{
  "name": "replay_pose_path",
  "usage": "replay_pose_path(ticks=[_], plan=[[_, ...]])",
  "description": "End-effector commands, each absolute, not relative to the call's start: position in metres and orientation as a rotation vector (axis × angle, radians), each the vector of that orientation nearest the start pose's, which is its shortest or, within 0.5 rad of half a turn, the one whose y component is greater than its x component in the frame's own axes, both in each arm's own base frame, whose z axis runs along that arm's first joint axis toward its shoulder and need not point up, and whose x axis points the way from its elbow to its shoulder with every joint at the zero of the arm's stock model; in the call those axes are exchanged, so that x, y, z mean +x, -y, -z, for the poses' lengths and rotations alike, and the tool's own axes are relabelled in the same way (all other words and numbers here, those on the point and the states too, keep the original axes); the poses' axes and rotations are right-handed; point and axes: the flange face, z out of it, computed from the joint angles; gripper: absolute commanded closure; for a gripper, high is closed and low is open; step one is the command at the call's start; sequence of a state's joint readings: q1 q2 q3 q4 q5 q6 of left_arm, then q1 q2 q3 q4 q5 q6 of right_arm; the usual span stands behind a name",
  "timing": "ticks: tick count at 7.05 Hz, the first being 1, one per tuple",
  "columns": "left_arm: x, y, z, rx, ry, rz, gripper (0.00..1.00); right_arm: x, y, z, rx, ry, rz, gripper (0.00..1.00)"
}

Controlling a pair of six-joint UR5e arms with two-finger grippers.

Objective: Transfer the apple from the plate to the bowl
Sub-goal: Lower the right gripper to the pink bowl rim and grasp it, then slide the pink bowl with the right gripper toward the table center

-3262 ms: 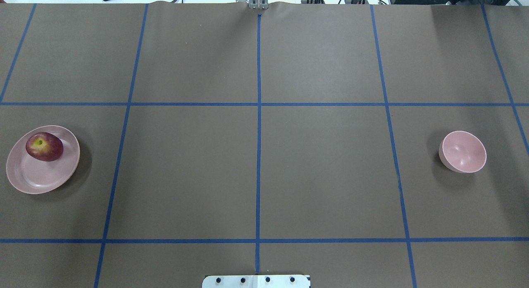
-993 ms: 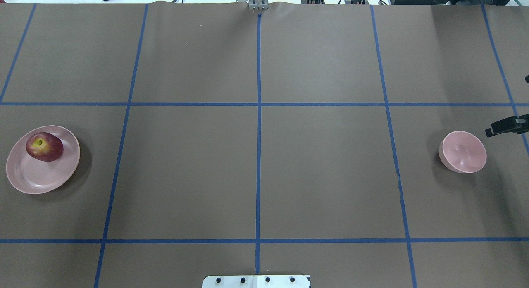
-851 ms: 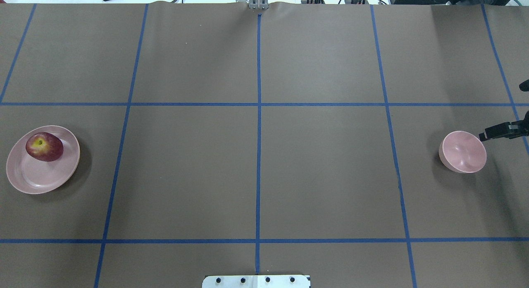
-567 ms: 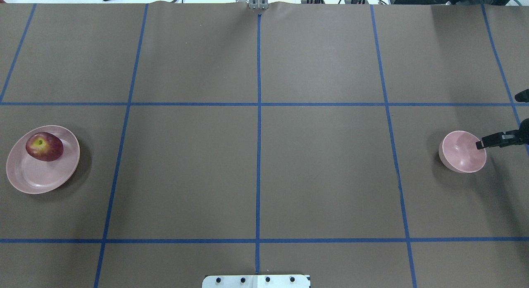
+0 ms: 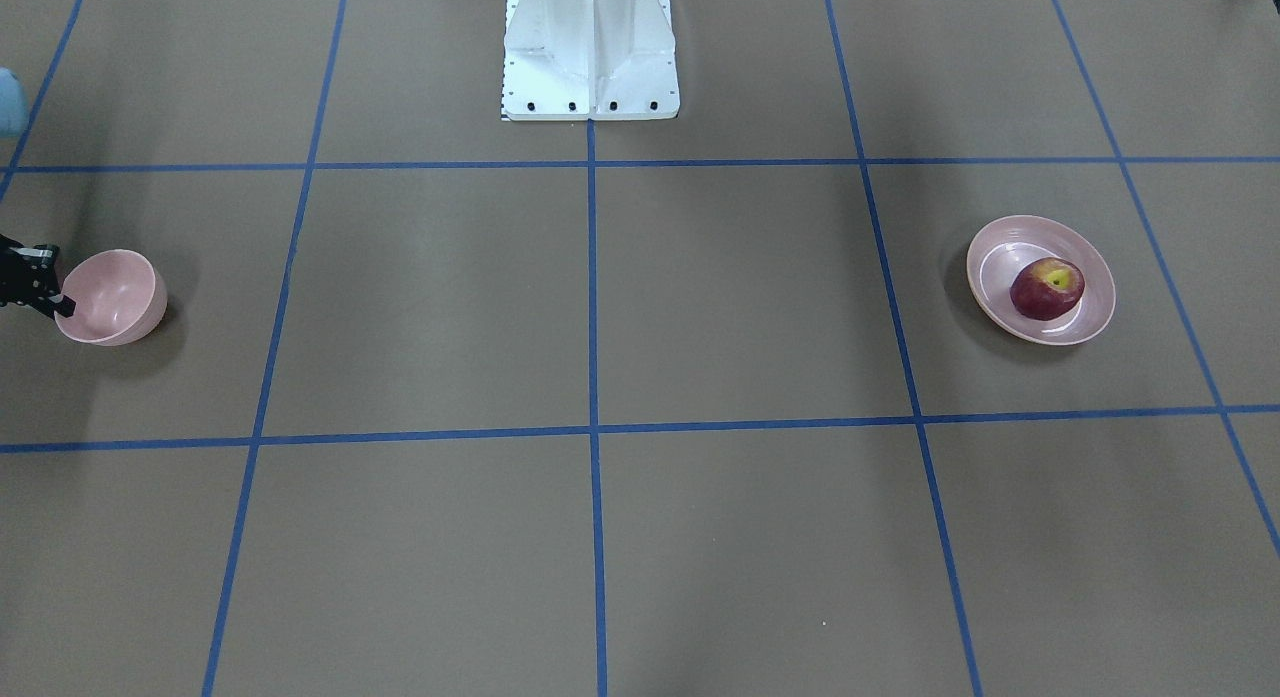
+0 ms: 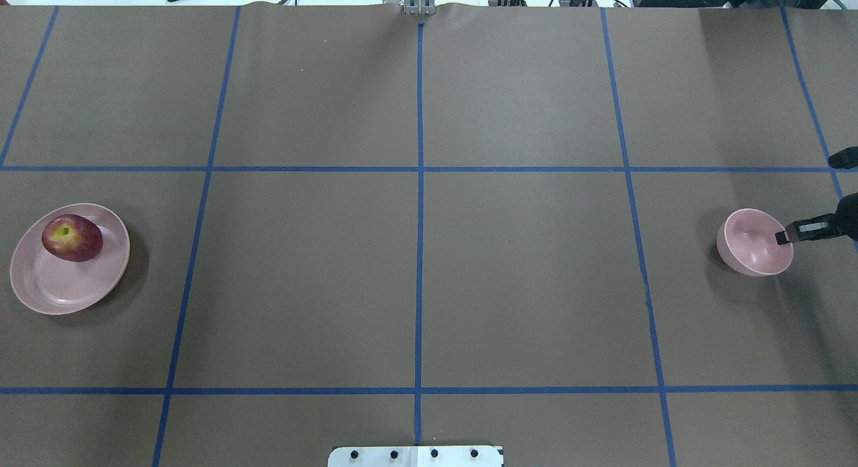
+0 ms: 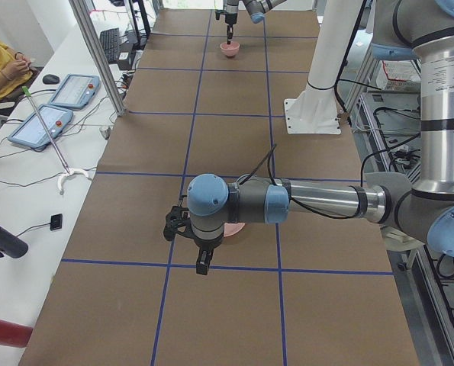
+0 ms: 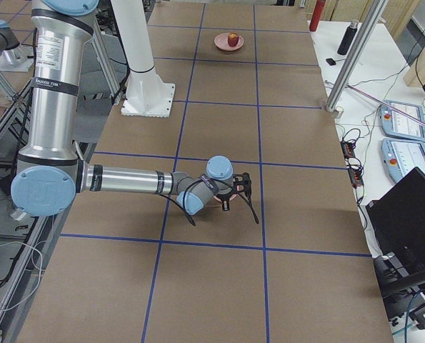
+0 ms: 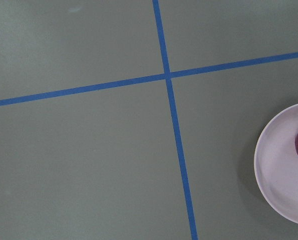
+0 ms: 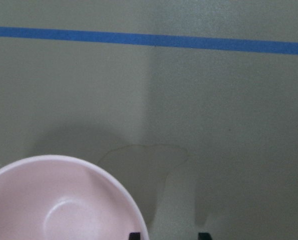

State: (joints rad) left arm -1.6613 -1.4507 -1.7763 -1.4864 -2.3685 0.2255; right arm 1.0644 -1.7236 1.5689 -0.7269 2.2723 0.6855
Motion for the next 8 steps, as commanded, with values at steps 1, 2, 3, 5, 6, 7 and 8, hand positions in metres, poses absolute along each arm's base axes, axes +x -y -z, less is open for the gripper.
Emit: replay_pose_path(ticks=[1,2,3,5,6,7,8], plan=[[-0.101,0.432,-0.621,0.126,-0.788,-0.128,0.02,-0.159,0.426,-0.633,0.170,0.936,0.083,1.00],[-0.101,0.430,-0.623,0.121,-0.789,-0.126,0.02,-0.162,0.428,-0.616,0.174,0.964,0.097,1.00],[-0.101,0.429,-0.624,0.120,-0.789,-0.125,0.02,-0.170,0.434,-0.586,0.142,1.023,0.089,1.00],[-0.101,0.429,-0.624,0.120,-0.789,-0.125,0.02,-0.211,0.473,-0.501,0.107,1.108,-0.019,1.00],[-0.101,0.428,-0.624,0.119,-0.791,-0.125,0.02,-0.254,0.484,-0.458,0.086,1.148,-0.057,1.00],[-0.101,0.428,-0.624,0.120,-0.791,-0.125,0.02,-0.284,0.489,-0.422,0.081,1.179,-0.094,1.00],[-0.100,0.428,-0.624,0.118,-0.791,-0.126,0.02,-0.321,0.484,-0.389,0.061,1.208,-0.124,1.00]])
